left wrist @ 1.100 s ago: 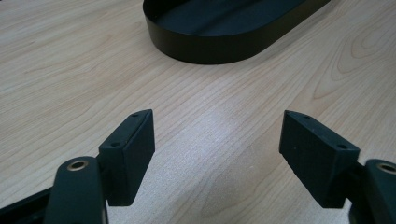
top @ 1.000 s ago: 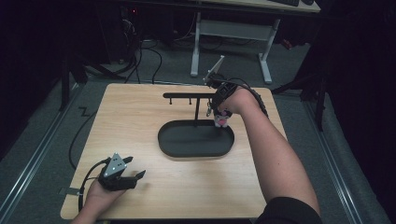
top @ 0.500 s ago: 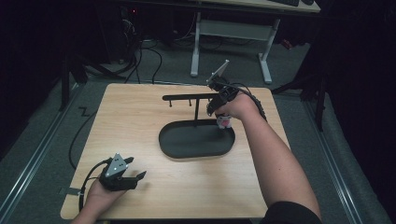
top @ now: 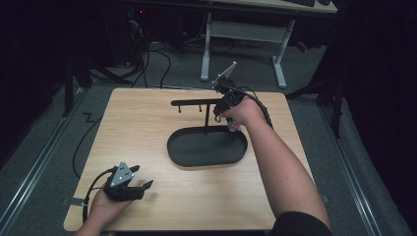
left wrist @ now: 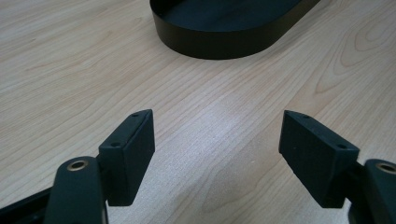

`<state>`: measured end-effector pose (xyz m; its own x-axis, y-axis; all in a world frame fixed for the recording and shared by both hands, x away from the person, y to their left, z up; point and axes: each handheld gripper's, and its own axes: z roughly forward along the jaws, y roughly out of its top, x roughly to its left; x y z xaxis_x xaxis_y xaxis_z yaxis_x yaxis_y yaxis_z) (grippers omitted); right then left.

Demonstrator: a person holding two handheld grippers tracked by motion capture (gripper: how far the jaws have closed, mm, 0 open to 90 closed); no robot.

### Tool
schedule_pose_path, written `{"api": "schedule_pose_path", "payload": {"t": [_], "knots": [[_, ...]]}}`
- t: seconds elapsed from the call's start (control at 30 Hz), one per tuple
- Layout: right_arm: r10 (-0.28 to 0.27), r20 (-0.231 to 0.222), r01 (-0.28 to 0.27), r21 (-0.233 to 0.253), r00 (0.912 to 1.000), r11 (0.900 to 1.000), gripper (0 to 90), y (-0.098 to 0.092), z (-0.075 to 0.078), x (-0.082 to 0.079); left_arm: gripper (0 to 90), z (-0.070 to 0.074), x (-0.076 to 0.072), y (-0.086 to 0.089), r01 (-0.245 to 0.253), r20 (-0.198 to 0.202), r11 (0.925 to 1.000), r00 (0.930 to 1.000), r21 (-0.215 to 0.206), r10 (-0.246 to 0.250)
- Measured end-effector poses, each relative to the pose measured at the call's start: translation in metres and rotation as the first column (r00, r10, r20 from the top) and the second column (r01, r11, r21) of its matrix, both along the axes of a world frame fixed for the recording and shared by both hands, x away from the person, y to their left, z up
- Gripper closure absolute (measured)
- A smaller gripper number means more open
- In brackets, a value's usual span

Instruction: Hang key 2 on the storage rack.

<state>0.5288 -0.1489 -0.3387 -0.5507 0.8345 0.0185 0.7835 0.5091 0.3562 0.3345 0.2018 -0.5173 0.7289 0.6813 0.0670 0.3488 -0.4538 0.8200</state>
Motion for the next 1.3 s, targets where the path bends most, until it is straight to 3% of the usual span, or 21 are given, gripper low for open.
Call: {"api": "schedule_pose_path", "payload": {"t": [0.13, 0.4, 0.67, 0.8, 0.87, 1.0, 1.1, 1.2, 1.3], "knots": [[-0.019, -0.012, 0.019, 0.004, 0.9997, 1.000, 54.4, 0.005, -0.004, 0.003, 27.4, -0.001, 0.001, 0.002, -0.004, -0.002, 1.0000, 1.0000, -0.002, 0.004], [-0.034, 0.006, 0.034, 0.055, 0.9994, 0.998, 27.3, 0.000, 0.002, -0.007, 27.4, -0.001, 0.003, 0.001, 0.001, -0.007, 1.0000, 1.0000, -0.001, -0.001], [-0.044, 0.048, 0.039, 0.093, 0.9979, 0.995, 22.5, -0.011, 0.009, -0.031, 27.3, -0.001, -0.001, 0.004, 0.000, -0.003, 1.0000, 1.0000, 0.008, 0.000], [-0.041, 0.106, 0.028, 0.120, 0.9936, 0.992, 20.4, -0.020, 0.011, -0.055, 27.3, -0.001, -0.002, 0.008, -0.019, -0.007, 0.9998, 0.9998, 0.004, 0.019], [-0.036, 0.146, 0.019, 0.111, 0.9887, 0.994, 21.7, -0.025, 0.010, -0.067, 27.4, -0.002, -0.003, 0.009, -0.024, -0.008, 0.9997, 0.9997, 0.003, 0.024], [-0.022, 0.178, -0.006, 0.157, 0.9838, 0.988, 20.7, -0.038, -0.006, -0.096, 27.2, -0.002, -0.003, 0.011, -0.037, -0.009, 0.9993, 0.9993, 0.003, 0.037], [-0.013, 0.252, -0.026, 0.149, 0.9677, 0.989, 22.0, -0.050, -0.034, -0.121, 27.2, -0.003, -0.005, 0.012, -0.043, -0.010, 0.9990, 0.9990, 0.011, 0.043], [-0.047, 0.259, -0.007, 0.204, 0.9649, 0.979, 20.9, -0.063, -0.069, -0.142, 27.1, -0.002, -0.007, 0.015, -0.062, -0.012, 0.9980, 0.9980, 0.011, 0.062], [-0.074, 0.318, 0.004, 0.215, 0.9453, 0.976, 19.1, -0.075, -0.103, -0.164, 27.2, -0.002, -0.008, 0.017, -0.074, -0.020, 0.9973, 0.9971, -0.004, 0.073]]}}
